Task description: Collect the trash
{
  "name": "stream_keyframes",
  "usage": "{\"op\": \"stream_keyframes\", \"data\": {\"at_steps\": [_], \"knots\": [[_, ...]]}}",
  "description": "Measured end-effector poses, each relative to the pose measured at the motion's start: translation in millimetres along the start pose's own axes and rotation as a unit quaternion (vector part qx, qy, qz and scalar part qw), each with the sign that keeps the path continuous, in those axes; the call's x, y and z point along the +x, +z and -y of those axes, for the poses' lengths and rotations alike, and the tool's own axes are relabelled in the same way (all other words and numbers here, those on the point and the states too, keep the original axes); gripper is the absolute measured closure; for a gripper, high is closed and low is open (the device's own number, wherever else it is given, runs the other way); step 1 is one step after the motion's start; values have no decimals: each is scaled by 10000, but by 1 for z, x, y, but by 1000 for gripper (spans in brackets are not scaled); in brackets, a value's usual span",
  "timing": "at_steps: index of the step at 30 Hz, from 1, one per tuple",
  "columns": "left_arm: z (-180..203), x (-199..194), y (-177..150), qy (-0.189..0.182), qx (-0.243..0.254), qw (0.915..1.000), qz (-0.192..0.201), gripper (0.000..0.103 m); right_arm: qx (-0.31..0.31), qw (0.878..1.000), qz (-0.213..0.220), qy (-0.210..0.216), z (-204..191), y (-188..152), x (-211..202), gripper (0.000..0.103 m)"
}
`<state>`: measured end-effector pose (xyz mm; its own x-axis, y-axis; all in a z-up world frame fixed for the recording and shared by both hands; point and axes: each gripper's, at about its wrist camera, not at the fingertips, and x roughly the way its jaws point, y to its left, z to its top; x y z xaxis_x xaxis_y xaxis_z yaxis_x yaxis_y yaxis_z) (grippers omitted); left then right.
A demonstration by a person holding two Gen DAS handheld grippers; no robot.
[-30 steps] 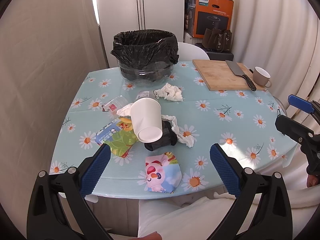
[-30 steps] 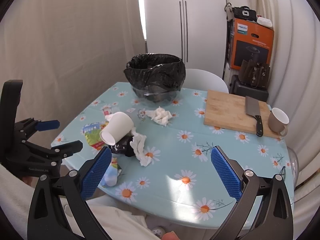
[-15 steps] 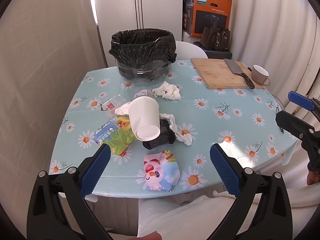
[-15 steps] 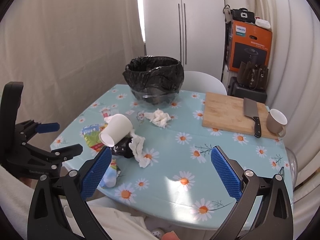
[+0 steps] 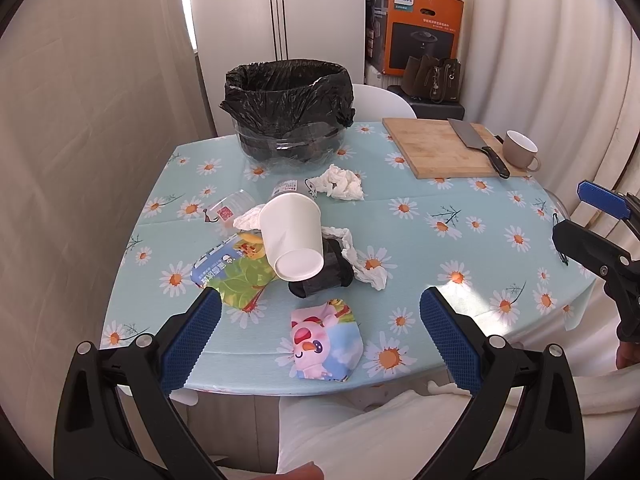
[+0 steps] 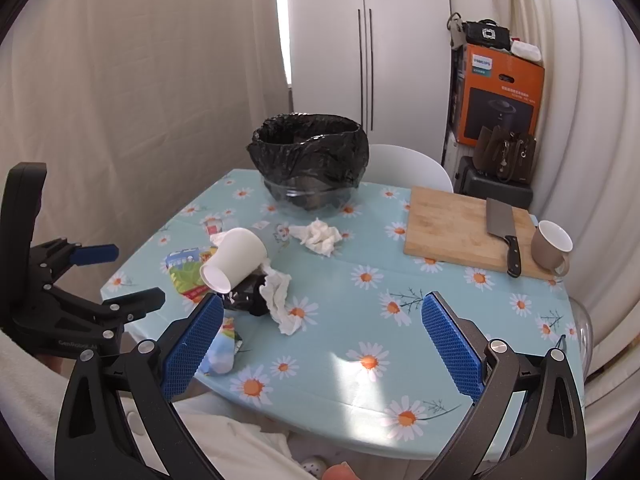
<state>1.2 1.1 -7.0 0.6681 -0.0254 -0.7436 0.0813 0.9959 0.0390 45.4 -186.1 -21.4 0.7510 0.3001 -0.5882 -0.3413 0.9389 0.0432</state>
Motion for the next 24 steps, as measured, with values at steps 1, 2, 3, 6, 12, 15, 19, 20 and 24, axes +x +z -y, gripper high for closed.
{"op": "stream_keyframes", "data": {"at_steps": [1,2,3,6,12,15,19,20,24], "knots": [[-1,-1,-1,-1,5,10000,6,6,-3,10000,2,6,0,0,0,8],[-1,-1,-1,0,6,10000,10,6,-9,10000,1,6,-1,0,0,8],[-2,-1,-1,0,7,10000,11,6,-13,10000,1,7,-2,0,0,8],[-1,-1,-1,4,9,10000,7,6,-21,10000,11,-3,-4,0,0,8],[-4,-4,-3,29,13,10000,42,6,-26,10000,-6,35,-6,0,0,8],[-6,-6,-3,45,13,10000,51,6,-47,10000,-21,81,-7,0,1,8],[-5,-7,-3,49,19,10000,41,6,-46,9999,-15,106,-6,0,0,8],[-5,-8,-3,50,20,10000,40,6,-47,9999,-15,114,-6,0,0,8],[-1,-9,-3,128,23,9999,70,6,-47,9999,-21,113,-6,0,0,8]]}}
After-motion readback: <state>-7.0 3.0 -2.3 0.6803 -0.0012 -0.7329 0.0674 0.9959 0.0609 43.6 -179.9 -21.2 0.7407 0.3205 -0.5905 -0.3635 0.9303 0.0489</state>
